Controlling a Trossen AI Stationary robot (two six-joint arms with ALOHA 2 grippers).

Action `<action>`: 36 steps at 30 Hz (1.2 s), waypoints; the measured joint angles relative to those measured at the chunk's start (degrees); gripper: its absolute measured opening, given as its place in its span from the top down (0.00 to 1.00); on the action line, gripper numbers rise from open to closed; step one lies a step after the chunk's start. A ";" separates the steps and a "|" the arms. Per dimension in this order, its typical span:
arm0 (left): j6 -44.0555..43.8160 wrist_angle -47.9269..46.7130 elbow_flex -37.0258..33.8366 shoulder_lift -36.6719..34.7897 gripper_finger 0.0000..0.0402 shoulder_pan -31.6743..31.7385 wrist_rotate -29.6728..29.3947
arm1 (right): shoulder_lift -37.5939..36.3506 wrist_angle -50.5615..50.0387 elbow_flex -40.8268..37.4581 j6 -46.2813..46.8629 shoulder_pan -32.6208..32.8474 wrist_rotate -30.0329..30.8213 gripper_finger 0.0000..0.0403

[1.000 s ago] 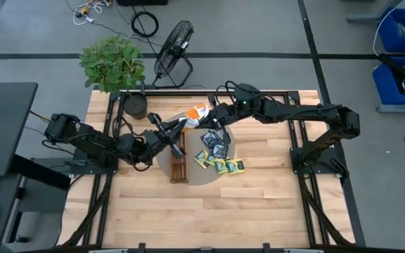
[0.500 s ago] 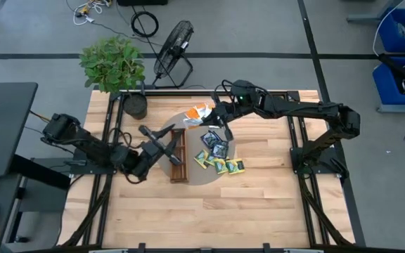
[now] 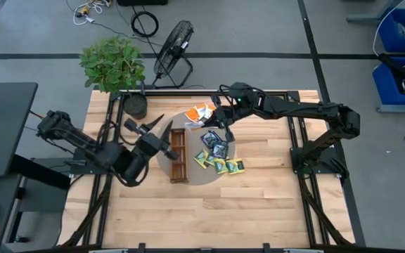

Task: Pick & Place Tea
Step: Put the white tea bag into the bottom section of the wooden organizer

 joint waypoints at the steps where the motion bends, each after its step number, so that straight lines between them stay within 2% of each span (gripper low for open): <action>1: -0.69 -1.43 0.73 -0.01 0.62 0.24 0.49 | 0.00 -0.17 0.00 -0.18 0.00 0.02 1.00; 5: 0.24 -4.78 3.53 0.06 0.64 3.41 6.91 | 0.00 -0.17 0.00 -1.28 0.00 0.02 1.00; 10: -0.99 -11.19 7.10 0.06 0.69 10.65 25.36 | 0.00 -0.31 0.00 -1.14 0.00 0.02 1.00; 17: -24.56 -36.24 19.10 0.32 0.75 24.01 60.12 | 0.00 -2.97 0.00 -0.51 0.00 0.02 1.00; 23: -42.91 -65.62 32.00 1.92 0.77 35.26 72.76 | 0.00 -3.78 0.00 -0.51 0.00 0.02 1.00; 25: -47.97 -74.92 34.65 3.20 0.77 38.66 80.01 | 0.00 -3.71 0.00 -0.91 0.00 0.03 1.00; 27: -50.27 -80.12 35.29 4.14 0.76 40.94 87.41 | 0.00 -3.45 0.00 -1.03 -0.02 0.04 1.00; 30: -51.33 -84.05 35.39 5.72 0.74 42.16 92.21 | 0.00 -3.25 0.00 -1.03 -0.04 0.04 1.00; 36: -52.69 -90.86 35.36 11.15 0.64 42.54 92.23 | -0.01 -3.30 0.00 -0.95 -0.04 0.13 1.00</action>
